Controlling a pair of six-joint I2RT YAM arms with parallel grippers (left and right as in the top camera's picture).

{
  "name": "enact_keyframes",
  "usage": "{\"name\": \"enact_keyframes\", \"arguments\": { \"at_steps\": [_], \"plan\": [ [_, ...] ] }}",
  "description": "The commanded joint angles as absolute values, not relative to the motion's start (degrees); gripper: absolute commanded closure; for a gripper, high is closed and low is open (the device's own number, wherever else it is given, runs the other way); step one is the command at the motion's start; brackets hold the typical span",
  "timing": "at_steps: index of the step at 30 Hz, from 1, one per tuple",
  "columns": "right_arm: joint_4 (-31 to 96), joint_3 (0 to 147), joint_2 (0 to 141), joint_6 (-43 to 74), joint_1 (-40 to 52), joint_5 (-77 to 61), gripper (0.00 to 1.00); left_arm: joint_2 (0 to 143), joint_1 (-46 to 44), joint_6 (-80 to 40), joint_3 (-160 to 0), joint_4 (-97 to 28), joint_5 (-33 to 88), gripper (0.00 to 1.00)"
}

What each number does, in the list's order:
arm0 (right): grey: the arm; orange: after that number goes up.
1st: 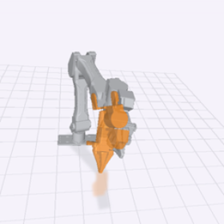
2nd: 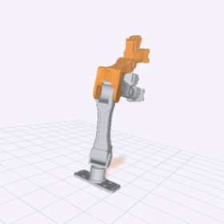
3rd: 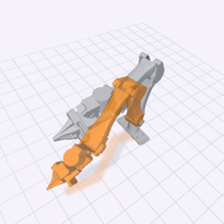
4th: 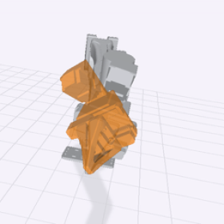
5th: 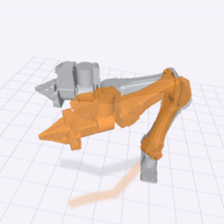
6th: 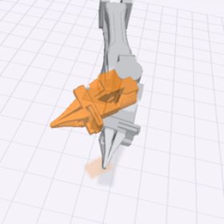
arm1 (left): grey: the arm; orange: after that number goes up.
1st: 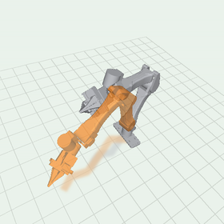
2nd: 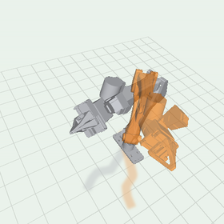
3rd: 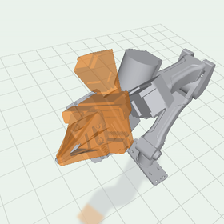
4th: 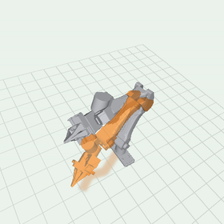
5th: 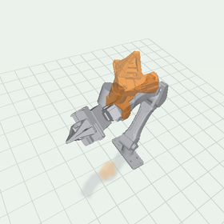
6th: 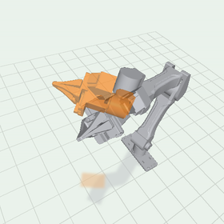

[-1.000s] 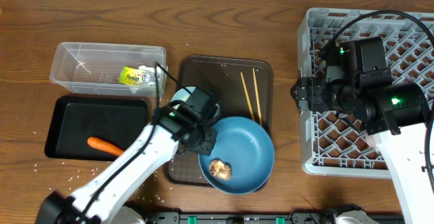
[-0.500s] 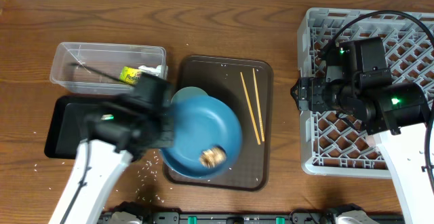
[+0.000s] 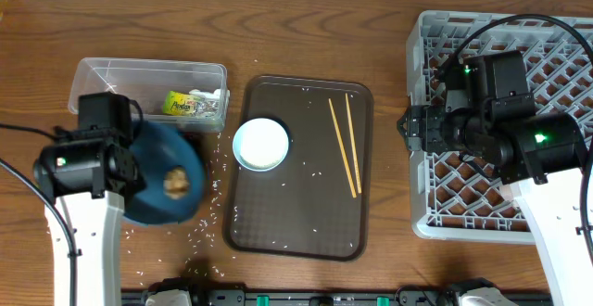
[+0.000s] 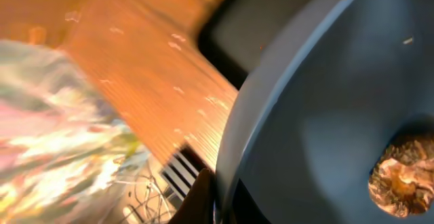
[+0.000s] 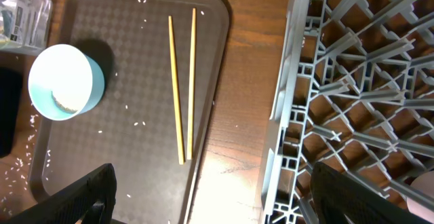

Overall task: Sort waste into correct bins and load items into the dishwasher rack
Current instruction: 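Lift the blue plate and carry it left over the black tray, then tilt the blue plate to dump the food scraps onto the black tray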

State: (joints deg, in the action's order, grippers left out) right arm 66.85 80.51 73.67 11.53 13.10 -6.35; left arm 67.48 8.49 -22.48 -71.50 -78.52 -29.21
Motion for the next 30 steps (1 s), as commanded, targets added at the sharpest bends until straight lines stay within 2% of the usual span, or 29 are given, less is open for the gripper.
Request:
{"name": "enact_keyframes", "arguments": {
  "at_steps": [1, 6, 10, 21, 23, 25, 30],
  "plan": [
    [66.5, 80.8, 73.5, 11.5, 13.5, -5.8, 0.15, 69.3, 9.0, -29.9, -72.4, -77.5, -45.5, 0.94],
    [66.4, 80.8, 73.5, 11.5, 13.5, -5.8, 0.15, 75.3, 9.0, -36.0, -72.4, -81.6, -53.3, 0.94],
    [66.5, 80.8, 73.5, 11.5, 13.5, -5.8, 0.14, 79.5, 7.9, -36.0, -72.4, -82.0, -58.6, 0.94],
    [66.1, 80.8, 73.5, 10.7, 13.5, -5.8, 0.14, 83.8, 2.6, -35.7, -72.4, -80.7, -63.4, 0.94],
    [66.0, 80.8, 73.5, 10.7, 13.5, -5.8, 0.14, 83.8, 2.3, -30.7, -72.5, -77.8, -66.8, 0.94],
    [66.0, 80.8, 73.5, 10.7, 13.5, -5.8, 0.14, 83.8, 2.3, -27.5, -72.5, -75.6, -66.0, 0.94],
    [66.9, 80.8, 73.5, 10.7, 13.5, -5.8, 0.14, 84.2, 2.3, -28.9, -72.4, -74.2, -64.2, 0.94]
  ]
}}
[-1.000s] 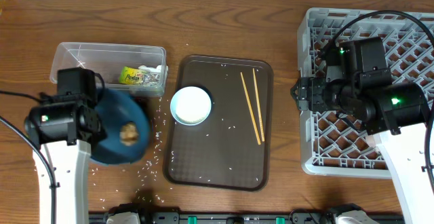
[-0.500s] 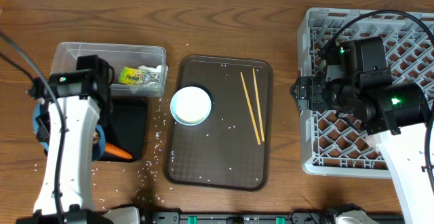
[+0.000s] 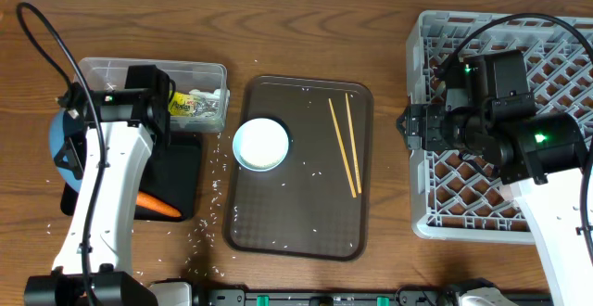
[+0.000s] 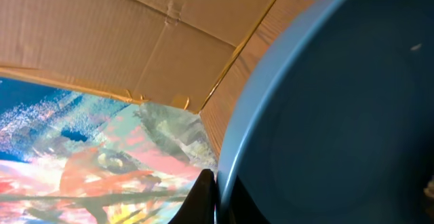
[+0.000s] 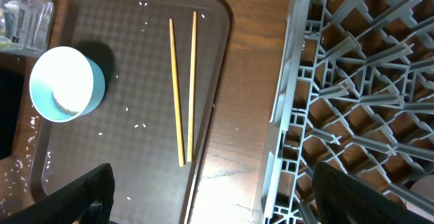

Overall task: Sort waste into correct bins and load items into the dishwasher rack
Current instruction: 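Tilt the blue plate to dump the food scraps onto the black tray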

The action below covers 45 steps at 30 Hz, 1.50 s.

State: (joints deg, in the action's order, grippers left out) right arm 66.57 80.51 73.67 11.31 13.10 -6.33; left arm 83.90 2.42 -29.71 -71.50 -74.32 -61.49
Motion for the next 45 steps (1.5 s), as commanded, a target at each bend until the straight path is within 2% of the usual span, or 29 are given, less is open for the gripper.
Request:
{"name": "enact_keyframes", "arguments": {
  "at_steps": [1, 6, 8, 11, 13, 15, 19, 21, 25, 33, 41, 45],
  "plan": [
    [67.0, 80.8, 73.5, 10.7, 13.5, -5.8, 0.14, 84.2, 2.3, -29.0, -72.4, -73.8, -64.3, 0.94],
    [66.8, 80.8, 73.5, 10.7, 13.5, -5.8, 0.13, 84.2, 2.0, -26.6, -72.4, -71.8, -64.0, 0.94],
    [66.8, 80.8, 73.5, 10.7, 13.5, -5.8, 0.13, 84.4, 2.0, -21.1, -72.5, -71.5, -64.1, 0.94],
    [66.9, 80.8, 73.5, 10.7, 13.5, -5.8, 0.13, 85.0, 1.7, -23.6, -72.4, -68.2, -63.2, 0.94],
    [66.9, 80.8, 73.5, 10.7, 13.5, -5.8, 0.13, 85.7, 1.2, -18.3, -72.4, -68.4, -63.3, 0.94],
    [67.1, 80.8, 73.5, 10.7, 13.5, -5.8, 0.13, 85.7, 0.6, -21.1, -72.4, -68.8, -63.3, 0.94],
    [67.1, 80.8, 73.5, 10.7, 13.5, -5.8, 0.13, 85.3, -0.6, -19.4, -72.7, -72.7, -65.1, 0.94],
    [67.0, 80.8, 73.5, 10.7, 13.5, -5.8, 0.13, 84.6, -2.2, -24.6, -72.6, -70.8, -67.3, 0.94],
    [66.5, 80.8, 73.5, 10.7, 13.5, -5.8, 0.13, 85.4, -2.2, -16.5, -72.6, -66.9, -67.4, 0.94],
    [66.8, 80.8, 73.5, 10.7, 13.5, -5.8, 0.13, 86.0, -3.0, -19.9, -72.3, -66.5, -66.8, 0.94],
    [66.5, 80.8, 73.5, 10.7, 13.5, -5.8, 0.13, 85.7, -3.0, -20.4, -72.4, -70.5, -59.2, 0.94],
    [66.2, 80.8, 73.5, 10.7, 13.5, -5.8, 0.13, 83.5, -3.0, -20.6, -72.4, -72.8, -46.2, 0.94]
  ]
}}
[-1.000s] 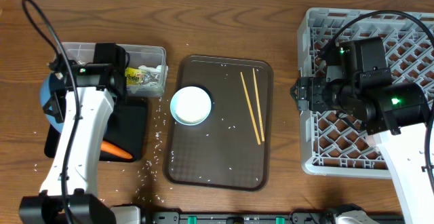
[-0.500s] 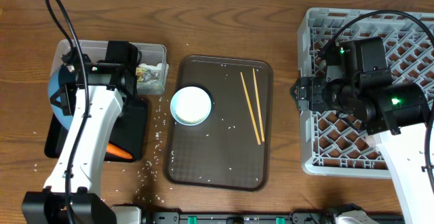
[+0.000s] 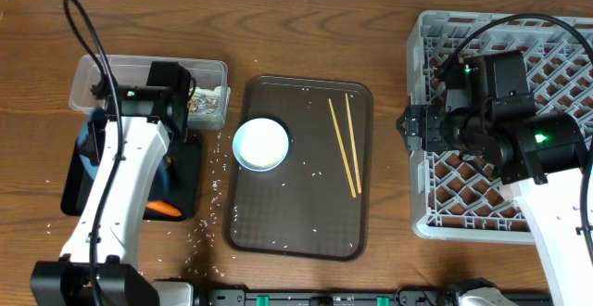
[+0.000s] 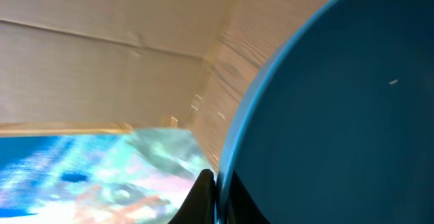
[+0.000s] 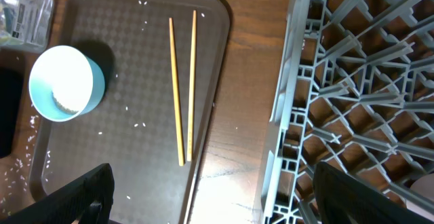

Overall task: Sort waste into correct bins and load items into the dishwasher rack
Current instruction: 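Tilt the blue plate to dump the food scraps onto the black tray, then bring the plate to center and grasp its rim with the right gripper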

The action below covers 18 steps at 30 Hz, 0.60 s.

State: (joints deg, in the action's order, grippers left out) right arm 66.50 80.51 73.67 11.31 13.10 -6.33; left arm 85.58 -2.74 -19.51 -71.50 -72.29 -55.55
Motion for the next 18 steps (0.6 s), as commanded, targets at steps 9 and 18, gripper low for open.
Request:
{"name": "enact_keyframes", "arguments": {
  "at_steps": [9, 18],
  "plan": [
    [63.0, 80.8, 73.5, 10.7, 13.6, -12.6, 0.15, 68.9, -3.4, -16.8, -73.9, -67.5, -12.1, 0.94],
    [54.8, 80.8, 73.5, 6.4, 14.9, -34.3, 0.22, 58.2, -3.4, -13.5, -73.9, -59.5, 15.8, 0.94]
  ]
}}
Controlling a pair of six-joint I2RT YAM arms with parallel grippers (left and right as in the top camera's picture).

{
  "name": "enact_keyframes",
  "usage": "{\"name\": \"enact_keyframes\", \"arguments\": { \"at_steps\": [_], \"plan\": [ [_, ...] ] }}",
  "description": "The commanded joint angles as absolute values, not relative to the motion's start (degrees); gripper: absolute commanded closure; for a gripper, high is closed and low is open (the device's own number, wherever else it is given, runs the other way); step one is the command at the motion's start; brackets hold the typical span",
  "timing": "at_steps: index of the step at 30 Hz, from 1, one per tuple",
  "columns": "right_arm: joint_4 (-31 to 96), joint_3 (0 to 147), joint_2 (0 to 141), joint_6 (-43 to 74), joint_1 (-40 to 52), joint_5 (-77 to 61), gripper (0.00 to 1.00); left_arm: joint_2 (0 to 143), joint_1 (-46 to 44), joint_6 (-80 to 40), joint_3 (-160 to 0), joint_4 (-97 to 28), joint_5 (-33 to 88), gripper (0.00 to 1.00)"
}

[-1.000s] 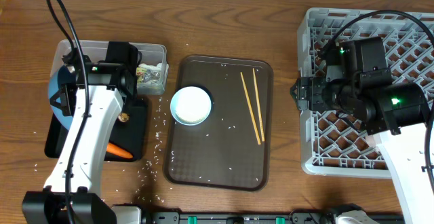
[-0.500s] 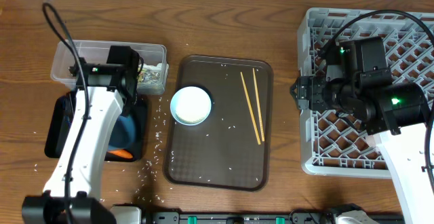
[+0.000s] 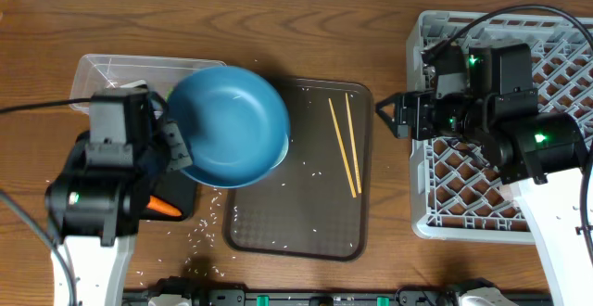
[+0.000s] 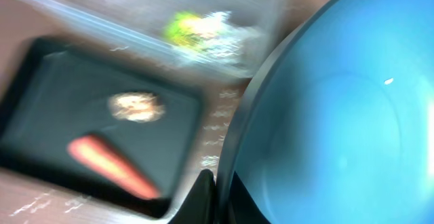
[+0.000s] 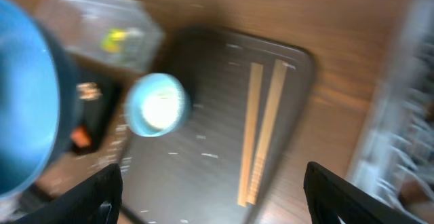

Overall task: Sort waste into correct bins and load items into the dishwasher rack
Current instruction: 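Bring the plate to center and grasp its rim with the right gripper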

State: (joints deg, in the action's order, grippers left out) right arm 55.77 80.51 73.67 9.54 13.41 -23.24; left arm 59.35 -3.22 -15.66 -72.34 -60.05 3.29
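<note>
My left gripper (image 3: 174, 146) is shut on the rim of a large blue plate (image 3: 229, 125). It holds the plate face up over the left end of the brown tray (image 3: 306, 223). In the left wrist view the plate (image 4: 332, 108) looks bare, with its rim pinched by the left gripper (image 4: 217, 195). A small light-blue cup (image 5: 157, 106) stands on the tray, mostly hidden under the plate from overhead. Two chopsticks (image 3: 344, 145) lie on the tray. My right gripper (image 3: 391, 119) is open and holds nothing, between the rack (image 3: 519, 204) and the tray.
A black bin (image 4: 41, 115) at the left holds a carrot (image 3: 163, 207) and a brown food lump (image 4: 137, 106). Behind it a clear bin (image 3: 120, 69) holds wrappers. Rice grains are scattered around the tray's left side.
My left gripper has moved right with the plate, from over the black bin to over the tray's left end. The right gripper has shifted left off the rack's edge toward the tray.
At first the plate, held by my left gripper, carried a brown lump over the black bin. Then it was tipped at the far left and a carrot lay in the bin. It stayed there, bare, and now hangs over the tray.
</note>
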Motion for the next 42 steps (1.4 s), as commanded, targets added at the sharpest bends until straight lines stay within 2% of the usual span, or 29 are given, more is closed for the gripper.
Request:
{"name": "enact_keyframes", "arguments": {
  "at_steps": [1, 9, 13, 18, 27, 32, 36, 39, 42],
  "plan": [
    [54.2, 80.8, 73.5, 6.3, 15.6, -35.7, 0.24, 57.9, -3.4, -13.5, -73.9, -59.5, 15.9, 0.94],
    [49.9, 80.8, 73.6, 6.4, 23.1, -38.0, 0.27, 57.6, -7.7, -12.3, -73.7, -57.8, 18.9, 0.94],
    [49.7, 80.8, 74.4, 9.2, 26.5, -31.8, 0.32, 57.6, -14.0, -12.3, -73.7, -55.3, 17.2, 0.94],
    [51.6, 80.8, 75.3, 11.0, 28.3, -21.5, 0.35, 57.6, -21.6, -12.3, -73.7, -53.7, 7.9, 0.94],
    [52.5, 80.8, 75.4, 10.9, 28.3, -19.7, 0.69, 59.3, -27.7, -13.2, -73.7, -48.9, 3.6, 0.94],
    [54.2, 80.8, 75.4, 10.9, 28.1, -14.0, 0.99, 59.6, -28.1, -13.8, -73.7, -47.6, 3.6, 0.94],
    [55.6, 80.8, 75.4, 10.9, 28.1, -9.0, 0.99, 59.5, -28.1, -14.3, -73.7, -46.9, 3.6, 0.93],
    [56.1, 80.8, 75.4, 11.4, 28.1, -7.9, 0.99, 59.5, -28.1, -14.9, -73.7, -46.8, 3.6, 0.84],
    [56.6, 80.8, 75.3, 13.1, 28.1, -3.3, 0.99, 59.5, -28.1, -14.9, -73.7, -46.8, 3.6, 0.57]
  ]
}}
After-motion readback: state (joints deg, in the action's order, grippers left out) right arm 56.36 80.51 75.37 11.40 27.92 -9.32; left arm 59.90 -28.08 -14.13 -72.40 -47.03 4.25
